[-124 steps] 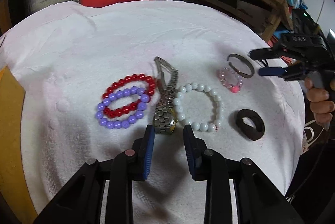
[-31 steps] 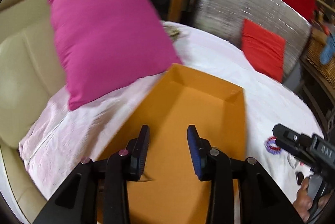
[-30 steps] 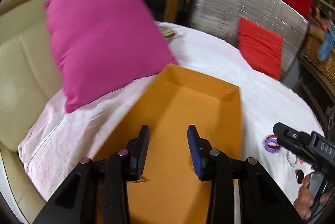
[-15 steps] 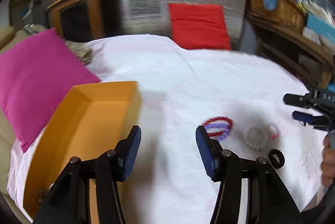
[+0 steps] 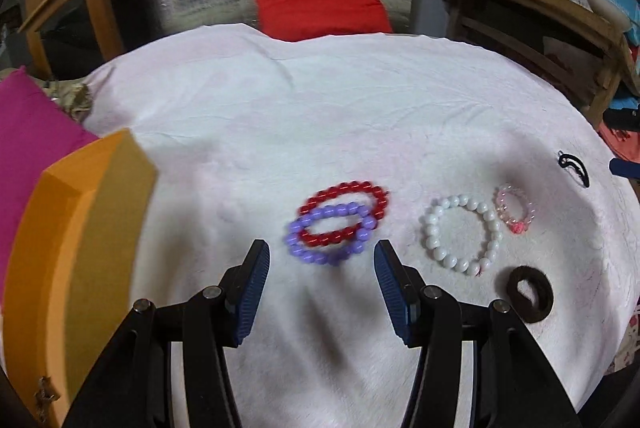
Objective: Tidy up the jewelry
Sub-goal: 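Grasp the purple bead bracelet with the left tool while the right tool approaches the black hair tie, then grasp and lift the black figure-eight hair tie with the right tool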
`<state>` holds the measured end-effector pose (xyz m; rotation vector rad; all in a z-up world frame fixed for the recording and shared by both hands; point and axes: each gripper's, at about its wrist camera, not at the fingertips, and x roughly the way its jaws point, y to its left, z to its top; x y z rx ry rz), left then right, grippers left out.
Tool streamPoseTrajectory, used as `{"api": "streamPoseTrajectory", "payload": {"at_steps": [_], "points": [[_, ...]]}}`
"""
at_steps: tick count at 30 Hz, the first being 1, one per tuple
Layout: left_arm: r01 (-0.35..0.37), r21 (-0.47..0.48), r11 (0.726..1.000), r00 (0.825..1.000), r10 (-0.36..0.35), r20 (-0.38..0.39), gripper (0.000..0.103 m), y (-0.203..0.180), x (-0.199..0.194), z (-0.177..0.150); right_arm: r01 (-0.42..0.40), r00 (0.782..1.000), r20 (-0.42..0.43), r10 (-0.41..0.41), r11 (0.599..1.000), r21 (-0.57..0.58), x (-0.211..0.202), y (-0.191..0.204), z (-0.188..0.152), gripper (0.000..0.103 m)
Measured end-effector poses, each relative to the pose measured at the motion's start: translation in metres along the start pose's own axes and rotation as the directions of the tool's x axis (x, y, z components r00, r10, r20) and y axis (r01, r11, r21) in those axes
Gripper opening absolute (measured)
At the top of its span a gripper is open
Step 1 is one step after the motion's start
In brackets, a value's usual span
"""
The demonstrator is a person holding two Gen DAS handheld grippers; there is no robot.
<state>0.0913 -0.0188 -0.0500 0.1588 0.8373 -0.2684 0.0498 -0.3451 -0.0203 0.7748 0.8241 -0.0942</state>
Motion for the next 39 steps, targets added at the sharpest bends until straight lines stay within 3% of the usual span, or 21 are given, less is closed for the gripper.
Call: {"api": "streamPoseTrajectory", "payload": {"at_steps": [6,8,9,10,11,15,19,24,28,39], "points": [[0.086,-0.007,0.996,0.995,-0.086,-0.054,0.055,-0.008,0.025,0.005,0.031,0.999,0.010,-0.031,0.998,0.063,-0.005,-0.033,0.018,0.069],[0.123,0.000,0.992,0.989,-0.122,-0.077,0.029,-0.011,0.032,0.004,0.047,0.999,0.007,-0.047,0.996,0.070,-0.003,-0.040,0.022,0.068],[0.114,0.015,0.993,0.991,-0.112,-0.070,0.027,-0.013,0.035,0.004,0.053,0.999,0.005,-0.053,0.996,0.074,-0.002,-0.040,0.022,0.068],[0.114,0.031,0.993,0.991,-0.112,-0.071,0.015,-0.014,0.036,0.004,0.056,0.998,0.000,-0.057,0.995,0.079,-0.001,-0.042,0.023,0.068],[0.136,0.020,0.991,0.988,-0.134,-0.083,0.009,-0.013,0.039,0.004,0.057,0.998,-0.007,-0.057,0.995,0.083,0.001,-0.043,0.023,0.068],[0.203,-0.089,0.975,0.975,-0.209,-0.071,0.009,0.007,0.032,0.006,0.050,0.998,-0.032,-0.048,0.997,0.054,0.011,-0.032,0.019,0.068],[0.246,-0.137,0.959,0.967,-0.253,-0.035,0.009,0.029,0.011,0.005,0.045,0.999,-0.032,-0.044,0.999,0.025,0.011,-0.025,0.016,0.068],[0.205,-0.132,0.970,0.977,-0.210,-0.023,0.009,0.053,-0.006,-0.003,0.058,0.998,-0.028,-0.057,0.998,0.038,0.012,-0.029,0.016,0.068],[0.222,-0.144,0.964,0.974,-0.225,-0.007,0.009,0.062,-0.016,-0.009,0.070,0.997,-0.027,-0.069,0.997,0.044,0.013,-0.031,0.017,0.068],[0.275,-0.104,0.956,0.960,-0.279,-0.024,0.009,0.039,-0.016,-0.009,0.135,0.989,-0.069,-0.133,0.990,0.035,0.029,-0.043,0.025,0.068]]}}
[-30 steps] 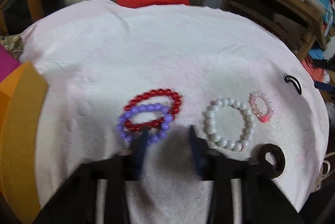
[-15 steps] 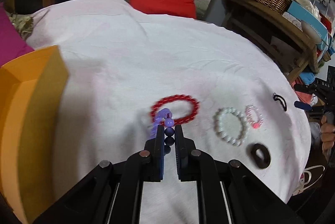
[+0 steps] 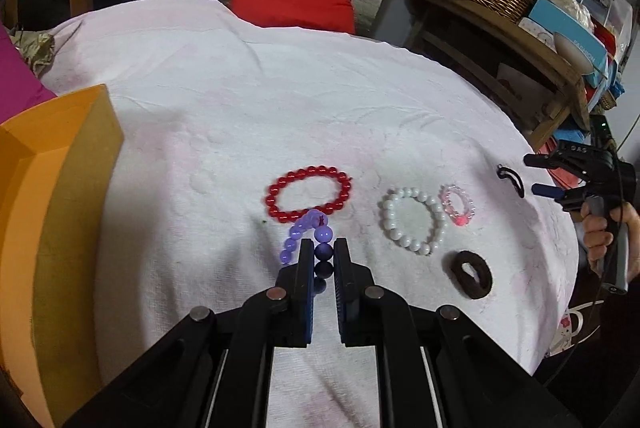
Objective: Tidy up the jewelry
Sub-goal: 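Grasp and lift the black figure-eight hair tie with the right tool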
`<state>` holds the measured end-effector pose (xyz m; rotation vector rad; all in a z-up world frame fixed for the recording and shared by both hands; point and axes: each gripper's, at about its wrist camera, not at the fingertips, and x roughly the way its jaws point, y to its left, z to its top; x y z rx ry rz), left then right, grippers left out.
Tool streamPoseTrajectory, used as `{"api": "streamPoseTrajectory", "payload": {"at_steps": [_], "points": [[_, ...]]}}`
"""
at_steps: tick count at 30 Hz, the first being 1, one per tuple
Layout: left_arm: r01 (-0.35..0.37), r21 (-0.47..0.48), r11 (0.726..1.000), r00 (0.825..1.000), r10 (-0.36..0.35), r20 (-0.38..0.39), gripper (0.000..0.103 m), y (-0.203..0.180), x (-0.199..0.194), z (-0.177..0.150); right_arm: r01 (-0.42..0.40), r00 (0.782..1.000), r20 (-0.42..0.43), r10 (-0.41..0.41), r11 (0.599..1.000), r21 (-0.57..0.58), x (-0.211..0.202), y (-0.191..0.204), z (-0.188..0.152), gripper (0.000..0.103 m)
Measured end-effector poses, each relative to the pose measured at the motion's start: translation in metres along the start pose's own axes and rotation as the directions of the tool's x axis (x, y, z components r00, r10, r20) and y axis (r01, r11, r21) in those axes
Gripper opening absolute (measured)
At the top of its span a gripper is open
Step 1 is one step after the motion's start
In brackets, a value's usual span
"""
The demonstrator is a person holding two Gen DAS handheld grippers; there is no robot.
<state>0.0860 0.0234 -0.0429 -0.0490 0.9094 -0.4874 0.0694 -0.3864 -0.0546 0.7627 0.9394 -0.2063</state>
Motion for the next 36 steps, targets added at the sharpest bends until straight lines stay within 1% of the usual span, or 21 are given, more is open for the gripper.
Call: {"api": "streamPoseTrajectory", "payload": {"at_steps": [5,9,11,13,15,16,17,19,21,22,25,29,33,36], "points": [[0.000,0.014,1.000,1.000,0.000,-0.017,0.009,-0.010,0.006,-0.001,0.026,1.000,-0.009,-0.027,0.999,-0.034,0.008,0.005,0.000,0.068],[-0.022,0.039,0.999,0.999,0.023,-0.028,0.009,-0.017,0.011,-0.004,0.094,0.995,-0.013,-0.095,0.993,-0.076,0.020,0.010,0.000,0.068],[-0.030,0.042,0.999,0.999,0.032,-0.040,0.009,-0.018,0.014,-0.005,0.110,0.994,-0.016,-0.111,0.991,-0.078,0.024,0.009,0.000,0.068],[-0.041,0.046,0.998,0.998,0.043,-0.049,0.009,-0.017,0.016,-0.006,0.124,0.992,-0.009,-0.125,0.989,-0.084,0.025,0.009,0.001,0.060],[-0.041,0.043,0.998,0.998,0.043,-0.052,0.009,-0.017,0.017,-0.006,0.152,0.988,-0.006,-0.154,0.983,-0.104,0.026,0.010,0.000,0.039],[-0.043,0.044,0.998,0.998,0.045,-0.052,0.009,-0.017,0.016,-0.006,0.163,0.986,-0.008,-0.165,0.980,-0.112,0.027,0.011,-0.001,0.035],[-0.046,0.045,0.998,0.998,0.048,-0.051,0.009,-0.017,0.016,-0.006,0.175,0.984,-0.006,-0.177,0.977,-0.120,0.028,0.011,-0.001,0.028],[-0.053,0.050,0.997,0.997,0.055,-0.049,0.009,-0.018,0.015,-0.006,0.188,0.982,0.003,-0.189,0.974,-0.129,0.028,0.012,-0.001,0.021],[-0.062,0.055,0.997,0.997,0.065,-0.049,0.009,-0.018,0.014,-0.006,0.178,0.984,0.002,-0.179,0.976,-0.123,0.027,0.012,-0.002,0.011],[-0.068,0.056,0.996,0.996,0.071,-0.049,0.009,-0.019,0.015,-0.006,0.174,0.984,-0.001,-0.176,0.977,-0.123,0.027,0.012,-0.003,0.008],[-0.085,0.063,0.994,0.995,0.088,-0.042,0.009,-0.020,0.013,-0.005,0.136,0.990,-0.010,-0.138,0.983,-0.125,0.024,0.016,-0.008,0.008],[-0.099,0.066,0.993,0.994,0.101,-0.032,0.009,-0.019,0.010,-0.005,0.024,0.999,-0.021,-0.027,0.992,-0.122,0.017,0.027,-0.014,0.008],[-0.112,0.075,0.991,0.993,0.114,-0.024,0.009,-0.019,0.007,-0.006,-0.073,0.997,-0.050,0.067,0.990,-0.124,0.016,0.040,-0.022,0.008],[-0.123,0.080,0.989,0.992,0.125,-0.022,0.009,-0.018,0.005,-0.007,-0.135,0.988,-0.089,0.125,0.984,-0.117,0.021,0.047,-0.028,0.008]]}}
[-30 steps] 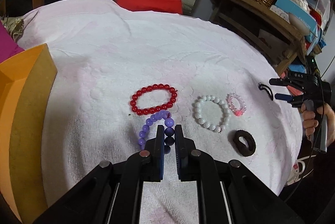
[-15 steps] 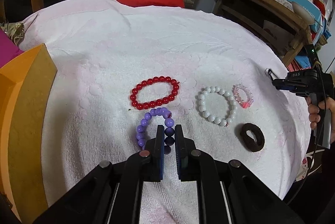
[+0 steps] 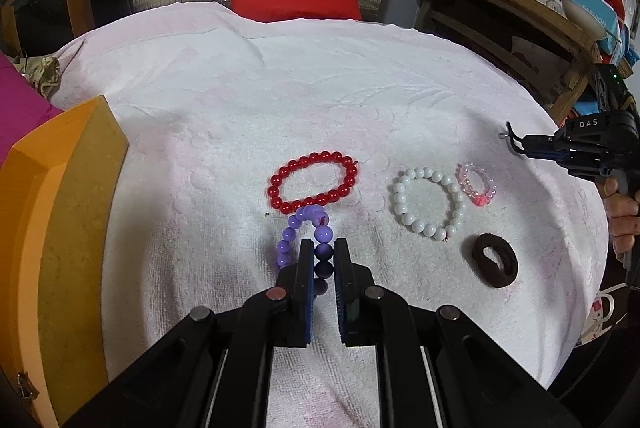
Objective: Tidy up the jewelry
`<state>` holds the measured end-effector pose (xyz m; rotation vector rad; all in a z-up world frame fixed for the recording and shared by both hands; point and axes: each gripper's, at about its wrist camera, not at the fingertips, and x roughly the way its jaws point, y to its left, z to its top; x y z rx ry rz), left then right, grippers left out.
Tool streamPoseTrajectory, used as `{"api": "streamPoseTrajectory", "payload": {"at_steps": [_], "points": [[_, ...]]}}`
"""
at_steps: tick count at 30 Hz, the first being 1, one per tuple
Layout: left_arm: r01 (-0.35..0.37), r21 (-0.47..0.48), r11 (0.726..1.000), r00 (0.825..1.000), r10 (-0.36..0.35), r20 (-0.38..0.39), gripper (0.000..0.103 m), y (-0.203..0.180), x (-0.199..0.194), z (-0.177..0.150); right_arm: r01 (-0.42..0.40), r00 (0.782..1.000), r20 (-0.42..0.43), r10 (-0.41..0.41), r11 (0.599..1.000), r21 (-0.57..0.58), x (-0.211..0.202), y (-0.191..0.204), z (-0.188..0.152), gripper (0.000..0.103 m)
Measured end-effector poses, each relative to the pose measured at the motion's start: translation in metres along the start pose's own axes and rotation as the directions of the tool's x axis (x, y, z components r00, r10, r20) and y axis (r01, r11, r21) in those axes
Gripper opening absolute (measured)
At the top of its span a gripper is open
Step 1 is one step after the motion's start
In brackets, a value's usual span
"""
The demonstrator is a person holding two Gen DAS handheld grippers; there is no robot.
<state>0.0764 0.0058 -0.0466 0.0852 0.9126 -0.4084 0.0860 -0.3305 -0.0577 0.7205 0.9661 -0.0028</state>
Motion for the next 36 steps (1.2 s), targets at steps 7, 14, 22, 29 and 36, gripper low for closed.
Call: {"api": "streamPoseTrajectory", "payload": {"at_steps": [7,14,22,29,36], "points": [[-0.012,-0.001,1.000,1.000,0.012,0.001,0.009,0.001,-0.001,0.000,-0.105,0.990,-0.095,0.106,0.994,0.016,0.017,0.017,-0.018,0.008],[-0.013,0.007,1.000,1.000,0.013,-0.020,0.010,-0.001,0.006,-0.001,-0.128,0.979,-0.164,0.124,0.992,-0.014,0.026,0.030,-0.032,0.008],[-0.015,0.014,1.000,0.998,0.016,-0.068,0.010,-0.003,0.019,-0.001,-0.087,0.977,-0.194,0.085,0.996,-0.001,0.022,0.022,-0.030,0.048],[0.001,0.004,1.000,0.997,0.000,-0.076,0.015,0.000,0.021,-0.001,-0.112,0.990,-0.087,0.109,0.994,-0.022,0.004,0.023,-0.023,0.061],[0.007,0.009,1.000,0.997,-0.006,-0.083,0.030,0.004,0.017,-0.005,0.020,0.992,-0.126,-0.023,0.999,-0.030,0.028,0.025,-0.026,0.041]]}}
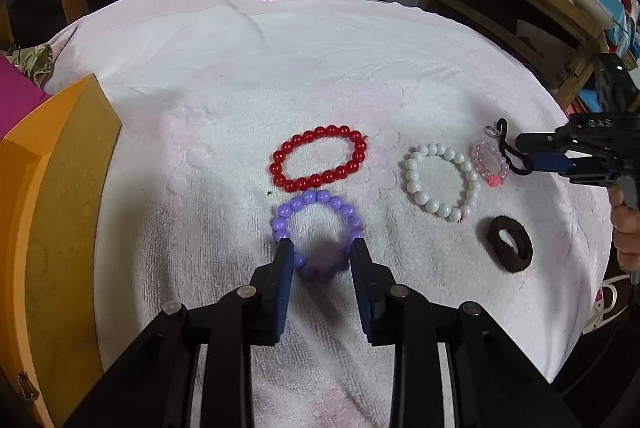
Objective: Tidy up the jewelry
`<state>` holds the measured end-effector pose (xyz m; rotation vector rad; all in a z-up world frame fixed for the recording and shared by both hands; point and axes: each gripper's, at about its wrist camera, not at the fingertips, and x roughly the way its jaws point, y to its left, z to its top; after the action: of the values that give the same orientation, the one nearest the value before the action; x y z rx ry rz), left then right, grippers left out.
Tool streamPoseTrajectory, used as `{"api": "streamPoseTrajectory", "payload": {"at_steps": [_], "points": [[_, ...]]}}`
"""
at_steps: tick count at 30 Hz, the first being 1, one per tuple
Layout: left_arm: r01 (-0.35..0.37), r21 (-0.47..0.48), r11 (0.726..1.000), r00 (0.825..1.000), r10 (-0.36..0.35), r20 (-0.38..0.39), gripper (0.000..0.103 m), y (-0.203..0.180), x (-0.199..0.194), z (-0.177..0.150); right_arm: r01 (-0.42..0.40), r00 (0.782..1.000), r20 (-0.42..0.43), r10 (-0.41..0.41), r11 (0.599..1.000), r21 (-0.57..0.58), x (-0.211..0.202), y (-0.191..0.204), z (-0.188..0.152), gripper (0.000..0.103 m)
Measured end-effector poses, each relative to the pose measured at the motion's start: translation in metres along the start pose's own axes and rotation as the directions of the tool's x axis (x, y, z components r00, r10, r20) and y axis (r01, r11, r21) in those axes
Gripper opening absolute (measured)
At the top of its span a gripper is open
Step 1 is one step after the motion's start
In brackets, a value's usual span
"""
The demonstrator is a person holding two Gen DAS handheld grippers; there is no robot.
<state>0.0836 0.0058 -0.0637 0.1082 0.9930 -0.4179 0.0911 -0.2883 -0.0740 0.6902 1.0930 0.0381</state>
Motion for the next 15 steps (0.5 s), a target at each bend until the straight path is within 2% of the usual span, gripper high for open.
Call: {"api": "streamPoseTrajectory", "payload": {"at_steps": [3,5,12,15], "points": [[0.016,-0.007,1.000,1.000,-0.016,-0.011,0.039,0.005,-0.002,-0.003,-0.011,1.000,-0.008,0.011,0.999,0.037,0.002,-0.005,0.002,0.041],[0.014,-0.008,1.000,1.000,-0.014,-0.010,0.050,0.007,-0.005,-0.005,-0.026,1.000,-0.011,0.026,0.998,0.062,0.004,-0.010,0.002,0.041],[0.011,0.001,1.000,1.000,-0.011,-0.013,0.056,0.004,-0.005,-0.005,-0.143,0.989,0.004,0.145,0.968,0.208,0.003,-0.036,0.000,0.042],[0.009,0.004,1.000,1.000,-0.009,-0.020,0.056,0.000,0.000,-0.003,-0.178,0.983,0.002,0.182,0.955,0.236,0.004,-0.042,0.001,0.043]]}}
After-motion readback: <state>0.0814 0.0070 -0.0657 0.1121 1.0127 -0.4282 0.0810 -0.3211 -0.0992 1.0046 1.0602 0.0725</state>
